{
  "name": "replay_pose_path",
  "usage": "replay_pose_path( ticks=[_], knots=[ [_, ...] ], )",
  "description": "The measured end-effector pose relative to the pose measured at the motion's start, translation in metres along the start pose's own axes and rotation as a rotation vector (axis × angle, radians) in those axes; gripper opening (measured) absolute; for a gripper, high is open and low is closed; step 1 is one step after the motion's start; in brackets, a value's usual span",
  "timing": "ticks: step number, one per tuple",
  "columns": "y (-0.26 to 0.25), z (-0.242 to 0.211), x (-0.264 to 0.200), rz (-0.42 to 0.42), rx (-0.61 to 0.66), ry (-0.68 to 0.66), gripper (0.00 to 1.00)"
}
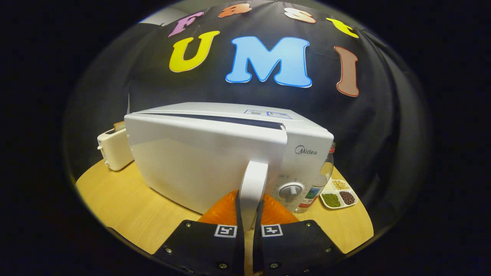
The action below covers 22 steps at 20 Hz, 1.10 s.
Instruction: Open the microwave, put the food inside, and close the microwave door.
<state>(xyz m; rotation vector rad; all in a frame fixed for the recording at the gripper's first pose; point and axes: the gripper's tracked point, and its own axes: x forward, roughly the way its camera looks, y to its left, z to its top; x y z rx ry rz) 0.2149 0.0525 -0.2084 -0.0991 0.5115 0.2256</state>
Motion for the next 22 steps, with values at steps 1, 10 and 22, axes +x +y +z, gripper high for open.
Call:
replay_pose_path(
  ticks=[1, 10, 22],
  knots=[
    [0.003, -0.002, -0.007, 0.006, 0.008, 0.016, 0.09],
    [0.05, -0.027, -0.073, 0.068, -0.012, 0.11, 0.09],
    [0.126, -0.043, -0.134, 0.061, 0.05, 0.069, 0.09]
  ],
)
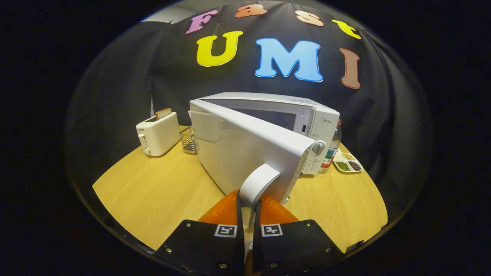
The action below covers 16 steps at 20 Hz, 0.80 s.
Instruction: Open the microwave, put the food inside, and close the microwave door.
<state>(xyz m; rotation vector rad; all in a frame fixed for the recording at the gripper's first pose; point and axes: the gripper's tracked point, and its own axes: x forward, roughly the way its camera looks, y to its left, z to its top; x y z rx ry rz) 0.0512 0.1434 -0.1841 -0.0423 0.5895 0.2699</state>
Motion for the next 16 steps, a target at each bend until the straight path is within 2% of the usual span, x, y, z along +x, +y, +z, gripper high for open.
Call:
replay_pose_path(
  ticks=[8, 16],
  knots=[
    [0.074, -0.014, -0.029, 0.049, -0.005, -0.04, 0.13],
    [0.123, -0.023, -0.056, 0.061, -0.031, -0.079, 0.14]
  ],
)
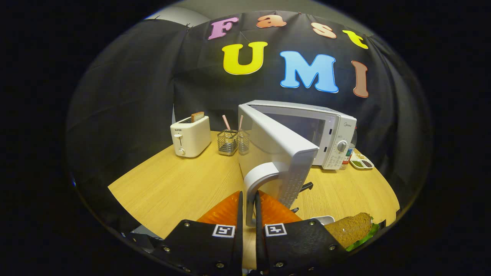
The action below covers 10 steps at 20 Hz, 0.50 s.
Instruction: Open the microwave, put the food inside, and close the microwave door.
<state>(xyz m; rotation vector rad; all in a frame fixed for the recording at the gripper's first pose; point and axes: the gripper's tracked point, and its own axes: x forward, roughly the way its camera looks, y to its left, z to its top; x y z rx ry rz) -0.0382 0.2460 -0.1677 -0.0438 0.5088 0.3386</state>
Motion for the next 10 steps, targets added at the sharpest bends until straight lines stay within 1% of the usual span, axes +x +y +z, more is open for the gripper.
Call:
replay_pose_path(
  ticks=[2, 3, 4, 5, 7, 8, 9, 10],
  knots=[
    [0.016, -0.003, -0.008, 0.02, -0.007, -0.004, 0.14],
    [0.027, -0.005, -0.012, 0.045, -0.006, 0.001, 0.14],
    [0.038, -0.01, -0.016, 0.07, -0.007, 0.009, 0.17],
    [0.05, -0.011, -0.02, 0.097, -0.013, 0.01, 0.17],
    [0.073, -0.011, -0.03, 0.164, -0.03, 0.007, 0.24],
    [0.084, -0.013, -0.036, 0.205, -0.028, 0.003, 0.24],
    [0.096, -0.009, -0.044, 0.254, -0.018, -0.003, 0.27],
    [0.102, -0.007, -0.048, 0.285, -0.01, -0.009, 0.4]
  ],
)
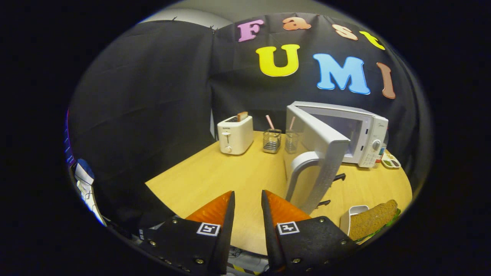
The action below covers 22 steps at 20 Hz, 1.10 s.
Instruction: Open the microwave, put the food inside, and close the microwave door.
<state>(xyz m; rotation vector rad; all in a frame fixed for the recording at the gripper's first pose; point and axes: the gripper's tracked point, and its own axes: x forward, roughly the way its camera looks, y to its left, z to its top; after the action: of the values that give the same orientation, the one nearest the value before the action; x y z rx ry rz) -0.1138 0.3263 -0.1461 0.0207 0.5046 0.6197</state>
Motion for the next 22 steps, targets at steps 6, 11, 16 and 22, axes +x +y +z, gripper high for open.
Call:
replay_pose_path(
  ticks=[6, 11, 16, 22],
  knots=[
    [-0.016, 0.03, -0.045, 0.058, 0.023, -0.072, 0.8],
    [-0.093, 0.051, -0.081, -0.092, 0.012, -0.132, 0.8],
    [-0.171, 0.056, -0.111, -0.212, 0.063, -0.152, 0.87],
    [-0.243, 0.031, -0.135, -0.25, 0.173, -0.065, 0.98]
  ],
)
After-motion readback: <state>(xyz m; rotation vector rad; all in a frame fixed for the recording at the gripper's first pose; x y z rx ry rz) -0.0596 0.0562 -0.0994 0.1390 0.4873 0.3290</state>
